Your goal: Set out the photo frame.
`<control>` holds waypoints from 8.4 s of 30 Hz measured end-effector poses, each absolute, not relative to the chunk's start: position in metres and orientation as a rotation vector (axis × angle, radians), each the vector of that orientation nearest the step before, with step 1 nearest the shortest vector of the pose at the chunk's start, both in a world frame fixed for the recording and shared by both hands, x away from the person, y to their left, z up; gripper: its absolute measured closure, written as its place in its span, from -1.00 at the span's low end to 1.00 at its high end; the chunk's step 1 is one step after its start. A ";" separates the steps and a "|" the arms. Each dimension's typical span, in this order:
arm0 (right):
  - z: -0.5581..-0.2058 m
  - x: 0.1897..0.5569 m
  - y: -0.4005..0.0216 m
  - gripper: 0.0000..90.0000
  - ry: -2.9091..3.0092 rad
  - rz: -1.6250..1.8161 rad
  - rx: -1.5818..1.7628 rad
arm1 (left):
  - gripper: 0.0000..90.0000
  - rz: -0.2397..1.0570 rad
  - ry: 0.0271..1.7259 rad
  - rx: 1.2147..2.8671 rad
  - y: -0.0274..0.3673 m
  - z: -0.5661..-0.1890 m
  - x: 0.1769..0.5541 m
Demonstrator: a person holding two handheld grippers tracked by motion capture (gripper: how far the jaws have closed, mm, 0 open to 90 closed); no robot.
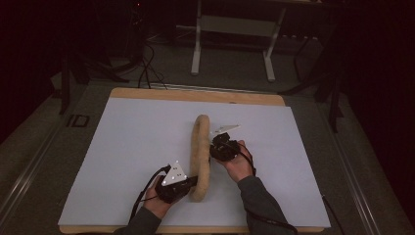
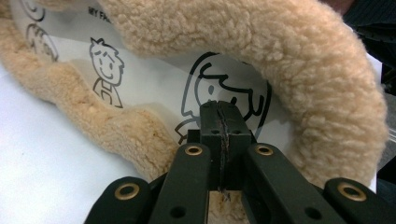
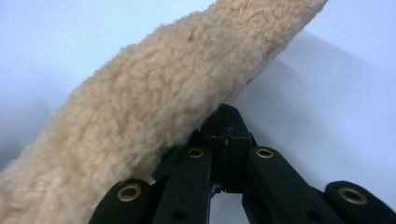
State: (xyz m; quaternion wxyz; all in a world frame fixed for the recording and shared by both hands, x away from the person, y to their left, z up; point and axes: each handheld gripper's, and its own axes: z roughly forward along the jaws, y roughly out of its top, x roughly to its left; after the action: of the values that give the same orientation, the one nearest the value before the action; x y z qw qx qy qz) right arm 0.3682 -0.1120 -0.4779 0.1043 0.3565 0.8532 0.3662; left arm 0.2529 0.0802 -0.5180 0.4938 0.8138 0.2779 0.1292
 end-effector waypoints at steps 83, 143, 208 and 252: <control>-0.474 0.368 -0.107 0.81 2.628 1.174 1.005 | 0.86 0.383 0.704 1.940 0.071 -0.518 0.255; -0.433 0.340 -0.153 0.35 2.594 1.314 1.031 | 0.53 0.475 0.926 1.918 0.119 -0.514 0.278; -0.452 0.328 -0.133 0.38 2.773 1.146 0.770 | 0.37 0.682 1.136 1.818 0.163 -0.501 0.293; -0.450 0.344 -0.139 0.37 2.845 1.138 0.640 | 0.61 0.627 1.206 1.886 0.176 -0.500 0.366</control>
State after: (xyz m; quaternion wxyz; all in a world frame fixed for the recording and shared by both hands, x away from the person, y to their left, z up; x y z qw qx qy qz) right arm 0.3439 -0.1394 -0.4501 0.0055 0.2045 0.9089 0.3634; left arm 0.3656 0.1763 -0.4998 0.3973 0.7444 0.4762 0.2476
